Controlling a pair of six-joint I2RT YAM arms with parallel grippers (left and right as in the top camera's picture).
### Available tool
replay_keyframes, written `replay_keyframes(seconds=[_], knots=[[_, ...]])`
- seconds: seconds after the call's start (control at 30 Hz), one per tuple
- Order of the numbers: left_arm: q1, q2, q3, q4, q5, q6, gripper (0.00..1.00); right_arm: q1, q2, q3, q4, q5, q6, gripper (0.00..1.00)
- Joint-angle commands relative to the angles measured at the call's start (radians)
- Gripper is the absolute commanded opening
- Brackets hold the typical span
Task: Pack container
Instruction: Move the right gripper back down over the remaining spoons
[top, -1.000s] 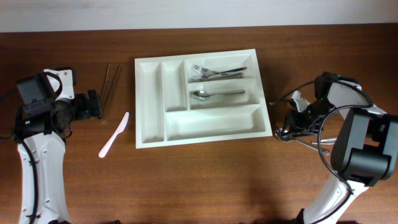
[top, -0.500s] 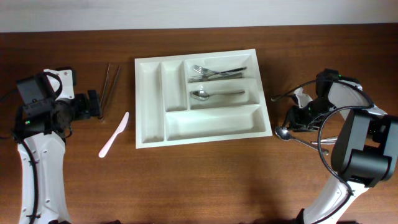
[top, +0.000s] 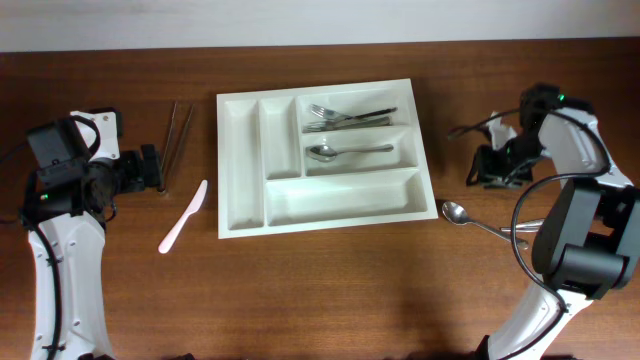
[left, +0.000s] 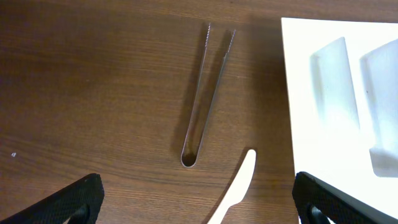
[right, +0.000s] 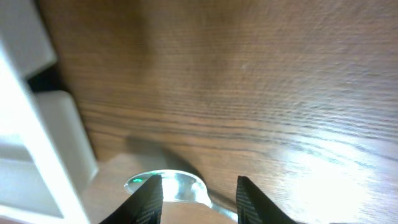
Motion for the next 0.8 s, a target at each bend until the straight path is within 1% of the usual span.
replay_keyframes(seconds=[0.0,0.1,0.17,0.3,0.4,0.67,0.77], knots=[[0.003,0.003,0.020,0.003,0.014,0.013,0.99,0.003,-0.002,0.098,-0.080,0.008,0.012,0.38],[0.003,0.003,0.020,0.003,0.014,0.013,0.99,0.005,-0.002,0.125,-0.212,0.001,0.021,0.38],[0.003,0.003,0.020,0.003,0.014,0.013,0.99,0.006,-0.001,0.117,-0.295,0.000,0.039,0.33],[0.003,0.003,0.020,0.003,0.014,0.013,0.99,0.016,-0.002,0.103,-0.332,-0.004,0.090,0.31],[0.003,0.003,0.020,0.003,0.014,0.013,0.99,0.037,-0.003,0.097,-0.348,-0.016,0.099,0.31],[0.003,0.003,0.020,0.003,0.014,0.013,0.99,0.153,-0.004,0.064,-0.393,-0.014,0.116,0.32],[0.003,0.003,0.020,0.003,0.014,0.013,0.99,0.187,-0.042,0.064,-0.398,0.002,0.117,0.32]])
